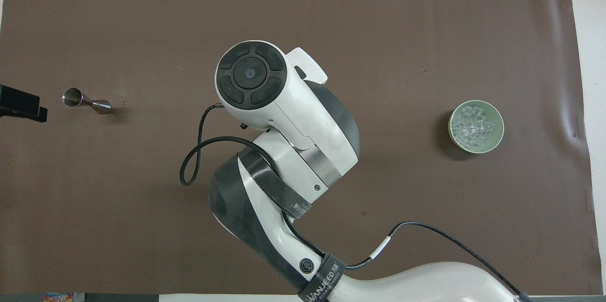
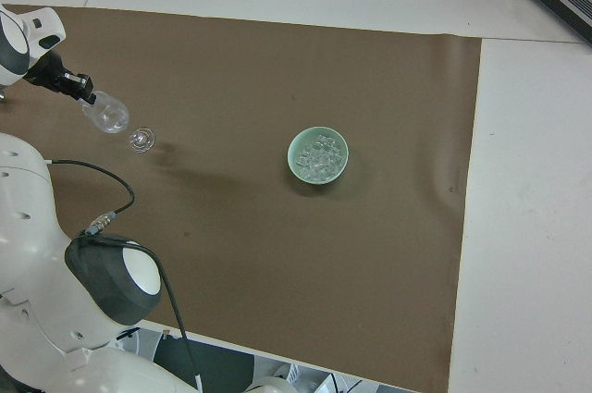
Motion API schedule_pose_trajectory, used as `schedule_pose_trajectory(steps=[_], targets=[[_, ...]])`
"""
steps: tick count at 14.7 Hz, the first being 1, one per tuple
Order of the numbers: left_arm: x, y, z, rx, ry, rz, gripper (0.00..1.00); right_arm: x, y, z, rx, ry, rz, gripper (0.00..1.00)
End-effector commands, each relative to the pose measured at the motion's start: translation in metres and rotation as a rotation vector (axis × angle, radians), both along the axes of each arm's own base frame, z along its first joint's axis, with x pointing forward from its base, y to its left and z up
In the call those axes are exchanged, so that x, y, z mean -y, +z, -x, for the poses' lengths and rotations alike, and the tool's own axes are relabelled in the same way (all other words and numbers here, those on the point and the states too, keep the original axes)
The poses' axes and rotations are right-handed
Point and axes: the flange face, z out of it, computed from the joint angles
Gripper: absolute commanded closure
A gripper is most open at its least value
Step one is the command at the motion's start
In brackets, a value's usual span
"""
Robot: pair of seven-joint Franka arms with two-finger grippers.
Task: Pour wine and add ice with both arms
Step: 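Carry the green cup over the glass and tip ice in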
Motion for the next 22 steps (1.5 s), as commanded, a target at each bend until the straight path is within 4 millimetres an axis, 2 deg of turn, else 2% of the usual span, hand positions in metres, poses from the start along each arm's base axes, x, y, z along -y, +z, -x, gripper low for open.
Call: schedule_pose_trajectory(steps=[1, 7, 8, 10, 11, 12, 13, 14, 16, 17, 19, 22], targets=[[-0.001, -0.004, 0.007, -0.025, -0.008, -0.004, 0.0, 0.005, 0.005, -0.002, 0.006, -0.002, -0.001, 0.98], [-0.005, -0.006, 0.008, -0.021, -0.003, 0.011, 0.0, 0.008, -0.003, -0.001, -0.005, 0.001, 0.008, 0.88], [-0.004, -0.006, 0.008, -0.019, -0.005, 0.011, 0.0, 0.009, -0.004, 0.0, -0.005, 0.01, 0.008, 0.83], [-0.003, -0.005, 0.008, -0.018, -0.008, 0.011, 0.0, 0.01, -0.008, 0.001, -0.006, 0.011, 0.005, 0.65], [-0.003, -0.006, 0.008, -0.021, -0.008, 0.011, 0.0, 0.01, -0.007, 0.001, -0.005, 0.011, 0.004, 0.62], [-0.004, -0.006, 0.009, -0.027, -0.005, 0.01, 0.0, 0.01, -0.007, 0.001, -0.003, 0.011, 0.003, 0.53], [-0.005, -0.006, 0.008, -0.025, -0.003, 0.011, 0.0, 0.01, -0.006, 0.001, -0.004, 0.011, 0.001, 0.52], [-0.005, -0.006, 0.008, -0.024, -0.002, 0.011, 0.0, 0.01, -0.006, 0.001, -0.006, 0.011, 0.002, 0.4], [-0.005, -0.006, 0.008, -0.024, -0.002, 0.011, 0.0, 0.019, 0.001, -0.004, -0.001, -0.001, -0.001, 0.21], [-0.005, -0.006, 0.008, -0.024, -0.002, 0.011, 0.0, 0.022, 0.007, -0.004, 0.005, -0.004, -0.006, 0.19], [-0.005, -0.006, 0.008, -0.024, -0.002, 0.011, 0.0, 0.033, 0.02, -0.009, 0.02, -0.021, -0.017, 0.01], [-0.005, -0.006, 0.008, -0.025, -0.002, 0.011, 0.0, 0.06, 0.037, -0.02, 0.035, -0.023, -0.02, 0.0]])
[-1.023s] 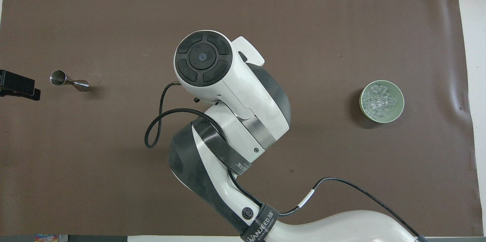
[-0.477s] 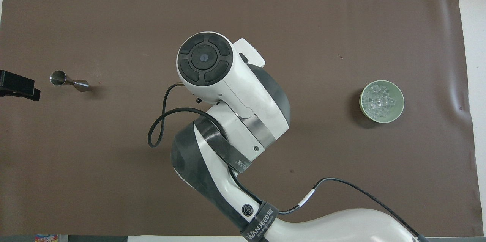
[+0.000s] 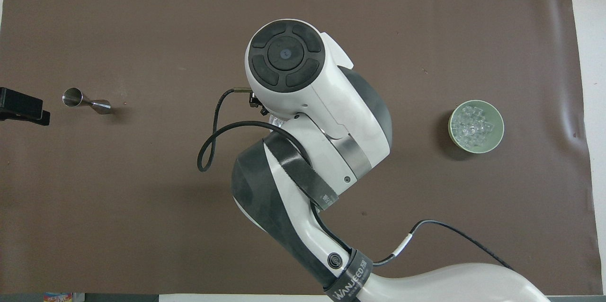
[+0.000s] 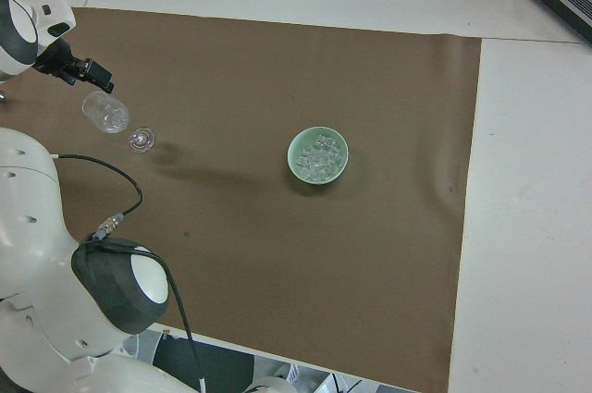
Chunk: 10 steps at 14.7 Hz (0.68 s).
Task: Pour wine and add ice with both arms
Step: 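Carry the green cup over the glass and tip ice in, then set the green cup back down and open the right gripper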
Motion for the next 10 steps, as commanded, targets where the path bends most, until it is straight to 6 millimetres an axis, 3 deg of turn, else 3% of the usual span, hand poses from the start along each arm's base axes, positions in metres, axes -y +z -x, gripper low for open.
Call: schedule_pose_trajectory(steps=[1, 7, 10], targets=[[-0.003, 0.001, 0.007, -0.007, -0.006, 0.009, 0.0, 0.037, 0.018, -0.011, 0.011, 0.026, -0.003, 0.0], [-0.003, 0.001, 0.007, -0.008, -0.006, 0.009, 0.0, 0.164, 0.059, -0.044, -0.009, 0.059, 0.008, 0.0], [-0.003, 0.001, 0.007, -0.007, -0.006, 0.009, 0.0, 0.212, 0.071, -0.047, -0.038, 0.058, 0.02, 0.0]])
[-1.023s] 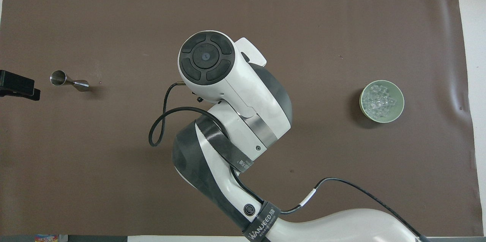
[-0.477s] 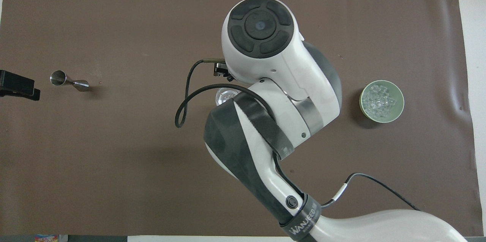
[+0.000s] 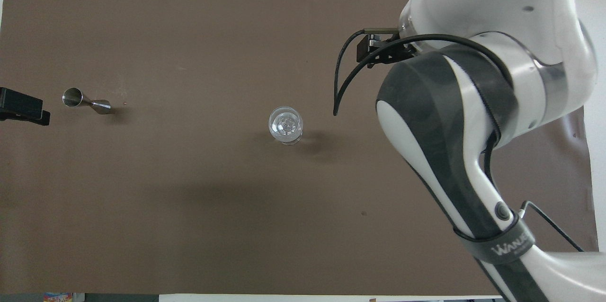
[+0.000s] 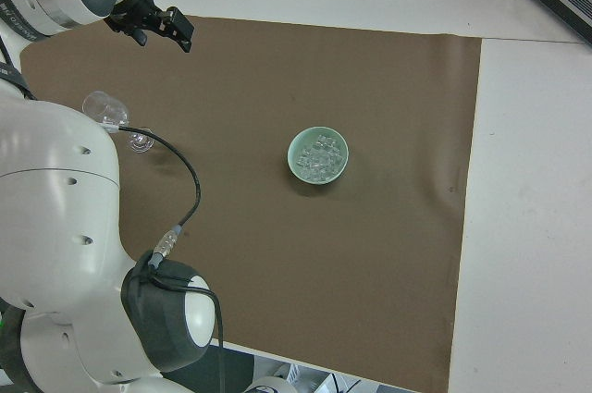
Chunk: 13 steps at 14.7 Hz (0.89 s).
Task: Pour wine and add ice with both arms
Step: 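Set the green cup back down and open the right gripper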
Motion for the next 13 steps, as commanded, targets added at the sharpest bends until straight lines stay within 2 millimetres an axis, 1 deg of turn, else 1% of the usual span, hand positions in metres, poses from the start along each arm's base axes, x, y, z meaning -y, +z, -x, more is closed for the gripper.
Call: schedule_pose_trajectory(steps=[1, 2, 4, 6, 7, 9, 10, 11, 12, 13], targets=[[-0.003, 0.001, 0.007, -0.007, -0.006, 0.009, 0.0, 0.039, 0.01, 0.006, -0.032, 0.021, 0.0, 0.0], [-0.003, 0.001, 0.008, -0.01, -0.008, 0.009, 0.0, 0.058, 0.014, 0.006, -0.04, 0.013, 0.002, 0.0], [-0.003, 0.001, 0.007, -0.007, -0.006, 0.009, 0.0, 0.112, 0.028, 0.008, -0.059, 0.001, 0.005, 0.0], [-0.006, 0.001, 0.007, -0.004, -0.001, 0.009, 0.0, 0.156, 0.041, 0.015, -0.078, 0.013, 0.005, 0.0], [-0.006, 0.001, 0.006, -0.002, 0.006, 0.008, 0.0, 0.174, 0.049, 0.02, -0.08, 0.011, 0.004, 0.0], [-0.006, 0.004, 0.0, 0.045, 0.004, 0.01, 0.0, 0.197, 0.064, 0.035, -0.095, 0.015, 0.004, 0.0], [-0.005, 0.006, -0.003, 0.073, 0.004, 0.01, 0.0, 0.205, 0.069, 0.04, -0.103, 0.027, 0.003, 0.0], [-0.005, 0.006, -0.005, 0.082, 0.004, 0.011, 0.0, 0.219, 0.074, 0.042, -0.099, 0.048, 0.005, 0.0], [-0.004, 0.006, -0.005, 0.082, 0.001, 0.011, 0.0, 0.228, 0.078, 0.046, -0.093, 0.073, 0.012, 0.0], [-0.001, 0.009, -0.004, 0.091, -0.003, 0.011, 0.0, 0.238, 0.085, 0.057, -0.088, 0.078, 0.019, 0.0]])
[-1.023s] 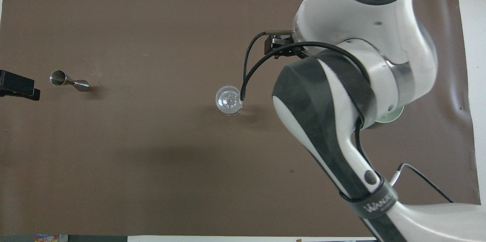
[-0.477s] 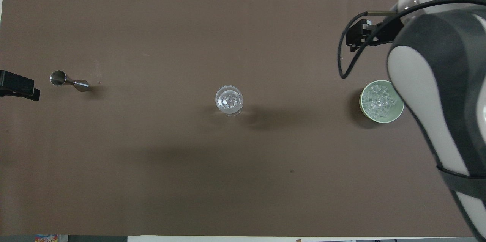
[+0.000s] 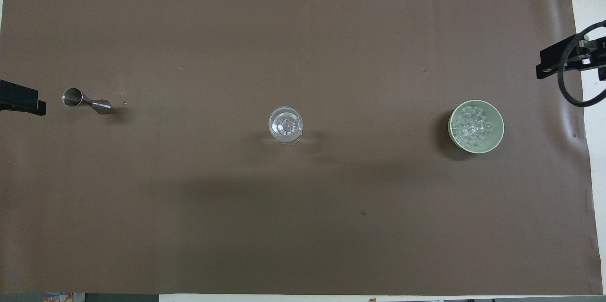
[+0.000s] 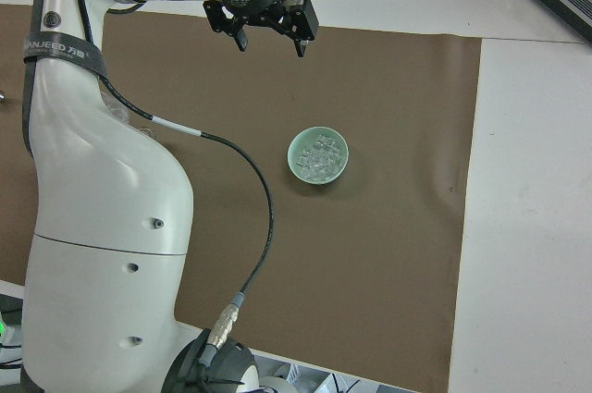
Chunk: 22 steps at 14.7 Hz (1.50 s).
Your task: Pour wine and add ice with both arms
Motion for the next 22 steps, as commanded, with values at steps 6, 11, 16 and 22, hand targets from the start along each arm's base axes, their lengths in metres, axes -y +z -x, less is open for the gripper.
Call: schedule_pose_trajectory(steps=[6, 11, 16, 22], targets=[[0.003, -0.003, 0.016, -0.018, 0.078, 0.006, 0.0, 0.043, -0.028, 0.051, -0.036, 0.034, 0.005, 0.0], [0.01, -0.009, 0.019, -0.029, 0.076, 0.004, 0.0, 0.042, -0.035, 0.047, -0.013, 0.042, 0.024, 0.0], [0.012, -0.013, 0.022, -0.03, 0.056, 0.004, 0.0, 0.037, -0.034, 0.04, -0.028, 0.054, 0.062, 0.0], [0.016, -0.02, 0.03, -0.056, 0.013, 0.002, 0.0, 0.034, -0.033, 0.047, -0.027, 0.048, 0.031, 0.0]])
